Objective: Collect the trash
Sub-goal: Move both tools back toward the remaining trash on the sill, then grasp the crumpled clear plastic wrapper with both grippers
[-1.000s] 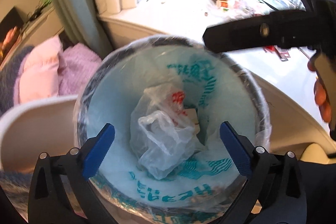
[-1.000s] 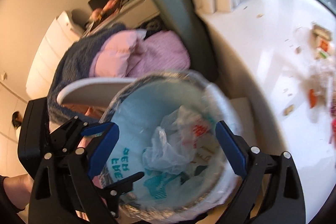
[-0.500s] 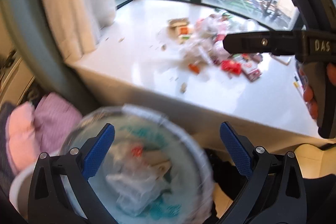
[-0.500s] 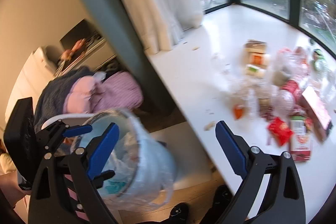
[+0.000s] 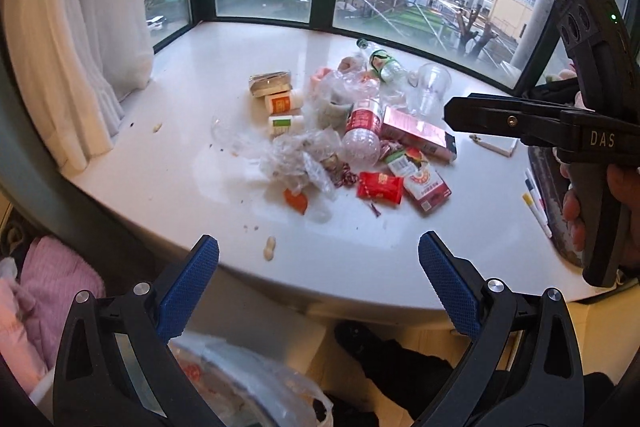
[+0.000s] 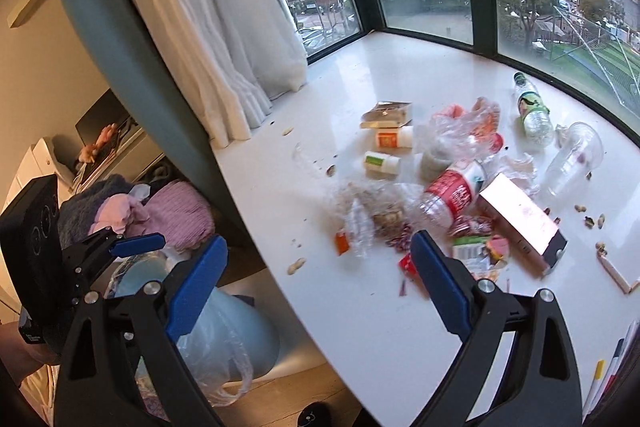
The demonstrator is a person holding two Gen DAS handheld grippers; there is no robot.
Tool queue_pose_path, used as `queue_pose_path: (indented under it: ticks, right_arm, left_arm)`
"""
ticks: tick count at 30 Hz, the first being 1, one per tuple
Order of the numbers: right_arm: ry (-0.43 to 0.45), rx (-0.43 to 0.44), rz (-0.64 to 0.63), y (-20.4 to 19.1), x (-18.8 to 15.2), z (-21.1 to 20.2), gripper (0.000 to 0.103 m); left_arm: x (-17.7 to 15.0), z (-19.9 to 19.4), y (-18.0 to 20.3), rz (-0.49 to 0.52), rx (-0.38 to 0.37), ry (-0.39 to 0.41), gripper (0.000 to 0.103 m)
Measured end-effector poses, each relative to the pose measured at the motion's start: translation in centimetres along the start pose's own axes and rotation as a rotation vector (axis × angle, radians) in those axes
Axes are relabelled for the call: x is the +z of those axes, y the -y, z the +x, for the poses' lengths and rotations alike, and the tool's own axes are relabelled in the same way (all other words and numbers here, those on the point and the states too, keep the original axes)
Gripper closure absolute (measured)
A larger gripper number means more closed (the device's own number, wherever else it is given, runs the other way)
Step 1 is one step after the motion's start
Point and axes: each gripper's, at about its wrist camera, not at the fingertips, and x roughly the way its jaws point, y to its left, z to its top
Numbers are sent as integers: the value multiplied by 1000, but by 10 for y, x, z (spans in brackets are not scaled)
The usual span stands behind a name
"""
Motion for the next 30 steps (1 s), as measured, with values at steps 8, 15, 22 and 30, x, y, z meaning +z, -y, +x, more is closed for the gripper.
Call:
queue_pose_path:
  ticks: [8, 15, 22, 30]
  right_arm:
    - [-39, -12, -139, 27, 21, 27, 13]
    - [-95, 64, -191, 48, 41, 63, 13]
    - [-183, 143, -280, 63, 54, 109, 13]
    - [-259, 177, -295, 76, 64, 163, 13]
  left_arm:
    - [33, 36, -14, -6, 8, -32, 6]
    - [56, 73, -27, -42, -15, -68, 6]
    - [67, 119, -42, -64, -39, -117, 6]
    - [70, 166, -67, -111, -50, -167, 6]
